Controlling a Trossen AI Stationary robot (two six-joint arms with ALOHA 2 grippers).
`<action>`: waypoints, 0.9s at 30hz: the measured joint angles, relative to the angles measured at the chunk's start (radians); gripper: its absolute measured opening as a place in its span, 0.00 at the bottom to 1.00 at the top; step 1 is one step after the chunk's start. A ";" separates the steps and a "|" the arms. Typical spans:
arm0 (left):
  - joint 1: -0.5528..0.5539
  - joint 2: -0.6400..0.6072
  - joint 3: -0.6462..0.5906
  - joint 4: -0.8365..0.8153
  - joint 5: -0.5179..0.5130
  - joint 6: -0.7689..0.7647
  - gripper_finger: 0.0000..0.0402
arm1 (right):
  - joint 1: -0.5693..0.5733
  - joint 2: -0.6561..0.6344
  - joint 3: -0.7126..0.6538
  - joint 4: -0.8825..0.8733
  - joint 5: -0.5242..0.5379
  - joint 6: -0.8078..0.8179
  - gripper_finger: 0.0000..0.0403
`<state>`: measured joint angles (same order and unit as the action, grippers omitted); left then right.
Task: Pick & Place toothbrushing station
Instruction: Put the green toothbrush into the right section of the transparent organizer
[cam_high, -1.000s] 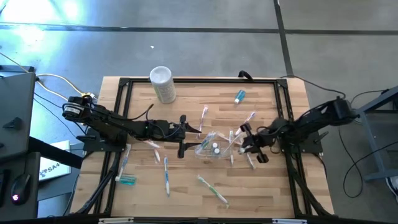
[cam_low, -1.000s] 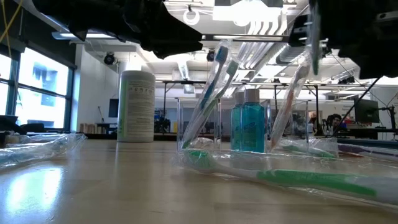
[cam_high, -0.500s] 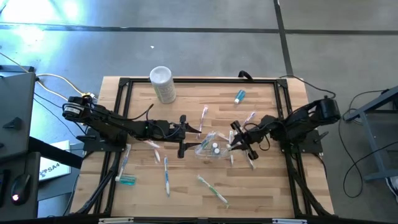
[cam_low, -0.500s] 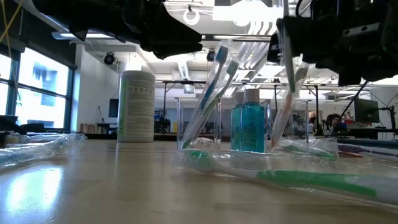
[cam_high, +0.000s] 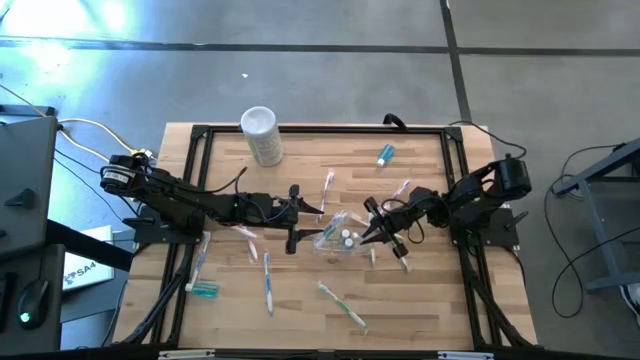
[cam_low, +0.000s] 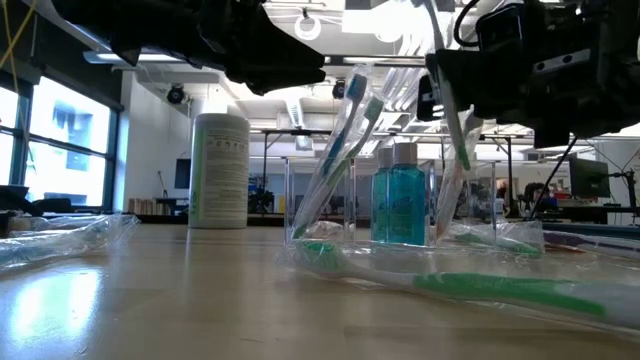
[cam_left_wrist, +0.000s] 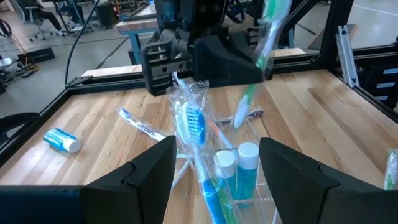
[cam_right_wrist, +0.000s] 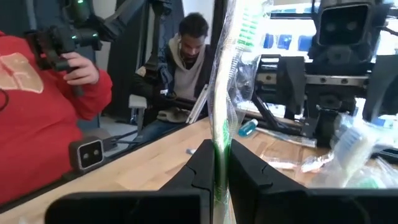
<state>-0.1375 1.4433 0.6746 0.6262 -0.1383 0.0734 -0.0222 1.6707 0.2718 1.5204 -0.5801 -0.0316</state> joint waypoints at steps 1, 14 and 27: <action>0.000 0.000 0.000 0.000 0.000 0.000 0.57 | 0.000 0.000 0.000 -0.001 0.009 0.012 0.04; 0.000 0.000 0.000 0.229 0.073 0.140 0.57 | 0.030 0.000 -0.004 -0.003 0.111 0.064 0.04; 0.000 0.126 0.128 0.238 0.103 0.139 0.57 | 0.029 0.000 -0.005 -0.003 0.160 0.055 0.06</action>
<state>-0.1371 1.5690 0.8031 0.8638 -0.0357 0.2127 0.0066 1.6703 0.2672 1.5176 -0.4197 0.0234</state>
